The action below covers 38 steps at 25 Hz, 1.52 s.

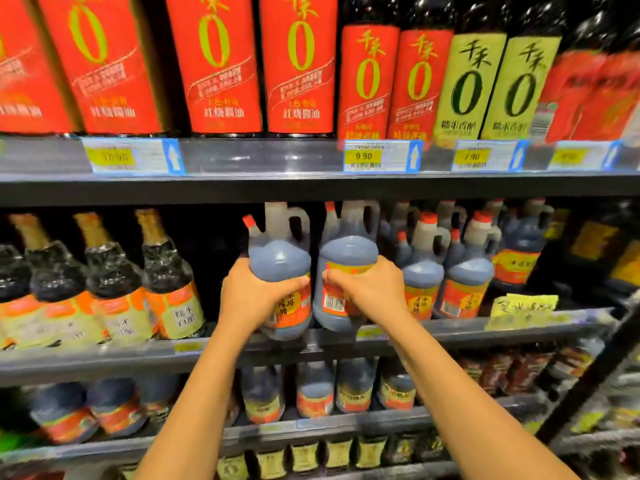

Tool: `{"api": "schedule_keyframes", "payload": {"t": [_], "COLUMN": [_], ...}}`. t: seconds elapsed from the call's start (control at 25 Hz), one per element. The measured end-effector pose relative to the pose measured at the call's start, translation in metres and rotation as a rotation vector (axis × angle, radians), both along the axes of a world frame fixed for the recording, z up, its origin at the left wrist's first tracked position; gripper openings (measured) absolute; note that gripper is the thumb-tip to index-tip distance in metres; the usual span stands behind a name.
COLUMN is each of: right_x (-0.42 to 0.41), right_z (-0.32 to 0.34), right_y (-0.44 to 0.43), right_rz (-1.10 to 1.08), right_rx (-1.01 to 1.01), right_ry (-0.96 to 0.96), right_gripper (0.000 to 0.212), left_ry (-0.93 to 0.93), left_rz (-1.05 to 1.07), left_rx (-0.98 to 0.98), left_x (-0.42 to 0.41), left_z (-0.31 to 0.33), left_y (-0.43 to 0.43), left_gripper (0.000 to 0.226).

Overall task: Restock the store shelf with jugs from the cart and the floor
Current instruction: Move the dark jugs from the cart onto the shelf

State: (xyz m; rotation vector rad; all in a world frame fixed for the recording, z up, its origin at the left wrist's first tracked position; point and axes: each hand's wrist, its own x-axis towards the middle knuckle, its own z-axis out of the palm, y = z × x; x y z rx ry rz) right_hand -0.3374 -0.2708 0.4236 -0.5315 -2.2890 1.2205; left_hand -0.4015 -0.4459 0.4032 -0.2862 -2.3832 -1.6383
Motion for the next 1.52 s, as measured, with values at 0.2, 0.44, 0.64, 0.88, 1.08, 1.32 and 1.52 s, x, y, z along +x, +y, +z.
{"api": "schedule_keyframes", "payload": {"t": [0.2, 0.44, 0.64, 0.88, 1.08, 1.32, 1.52], "right_x": [-0.029, -0.030, -0.023, -0.024, -0.071, -0.115, -0.135], "right_z": [-0.015, -0.044, -0.053, -0.074, -0.081, -0.079, -0.077], "right_y": [-0.012, -0.011, -0.012, -0.021, -0.009, 0.006, 0.012], "right_rz": [-0.075, -0.145, -0.066, -0.094, -0.178, -0.219, -0.214], "right_rx": [-0.048, -0.092, -0.098, -0.023, -0.060, -0.008, 0.029], "right_ry": [-0.022, -0.049, 0.003, 0.105, 0.101, -0.171, -0.147], "right_gripper": [0.084, 0.061, 0.065, 0.048, 0.071, 0.087, 0.080], "left_ry": [-0.079, -0.089, -0.071, 0.084, 0.054, -0.171, -0.170], "left_rz": [0.017, -0.040, -0.073, 0.088, 0.091, 0.110, 0.096], "left_rx": [0.051, 0.021, -0.008, -0.104, -0.108, -0.086, -0.099], "left_x": [-0.020, -0.027, -0.023, -0.004, -0.030, -0.072, -0.091], "left_z": [-0.006, -0.036, -0.042, -0.065, -0.056, -0.063, -0.062], "left_y": [0.004, 0.008, 0.011, 0.016, 0.039, 0.077, 0.097], "left_gripper": [0.091, 0.097, 0.086, 0.046, 0.047, 0.075, 0.079]}}
